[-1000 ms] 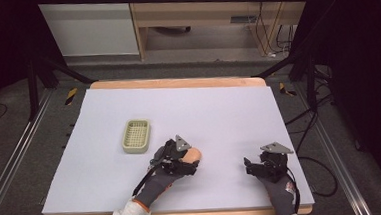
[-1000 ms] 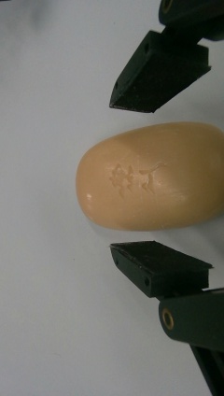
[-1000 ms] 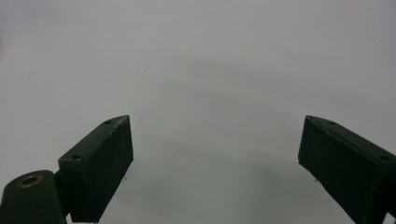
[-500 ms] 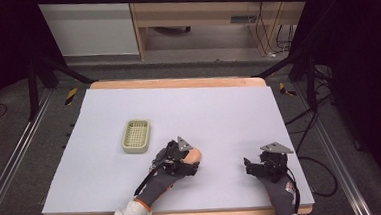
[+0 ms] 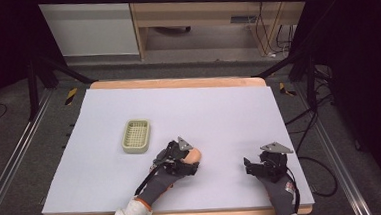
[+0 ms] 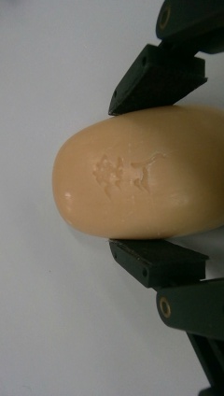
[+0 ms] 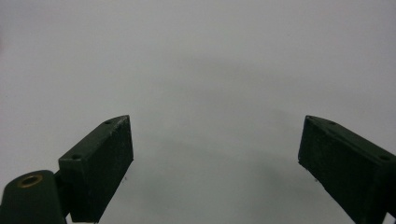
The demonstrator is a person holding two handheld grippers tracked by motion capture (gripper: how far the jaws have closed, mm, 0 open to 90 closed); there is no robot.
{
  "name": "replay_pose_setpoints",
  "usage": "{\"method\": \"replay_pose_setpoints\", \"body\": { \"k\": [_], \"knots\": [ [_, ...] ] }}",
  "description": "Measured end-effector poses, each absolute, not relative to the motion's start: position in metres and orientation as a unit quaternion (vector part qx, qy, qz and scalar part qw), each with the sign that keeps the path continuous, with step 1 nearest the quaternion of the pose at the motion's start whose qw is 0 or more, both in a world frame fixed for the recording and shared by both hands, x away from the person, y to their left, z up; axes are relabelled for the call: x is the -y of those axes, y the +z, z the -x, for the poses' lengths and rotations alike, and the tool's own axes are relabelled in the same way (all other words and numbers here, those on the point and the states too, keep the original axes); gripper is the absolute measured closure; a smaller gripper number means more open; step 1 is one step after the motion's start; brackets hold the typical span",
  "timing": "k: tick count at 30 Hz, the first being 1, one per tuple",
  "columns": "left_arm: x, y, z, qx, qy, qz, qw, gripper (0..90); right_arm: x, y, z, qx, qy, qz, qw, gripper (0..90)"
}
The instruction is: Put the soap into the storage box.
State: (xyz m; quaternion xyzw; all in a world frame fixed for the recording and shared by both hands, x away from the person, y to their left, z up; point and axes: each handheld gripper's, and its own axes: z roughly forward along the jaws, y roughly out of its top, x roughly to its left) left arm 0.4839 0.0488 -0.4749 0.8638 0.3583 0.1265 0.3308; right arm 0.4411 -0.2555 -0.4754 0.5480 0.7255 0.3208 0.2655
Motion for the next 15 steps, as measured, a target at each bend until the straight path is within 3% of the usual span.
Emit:
{"method": "replay_pose_setpoints", "body": {
  "k": [15],
  "knots": [
    [-0.0484, -0.4753, -0.483, -0.356, 0.132, -0.865, 0.328, 30.7, 0.2558, -0.4763, -0.4418, -0.726, 0.319, -0.548, 0.265, 10.5]
  ]
}}
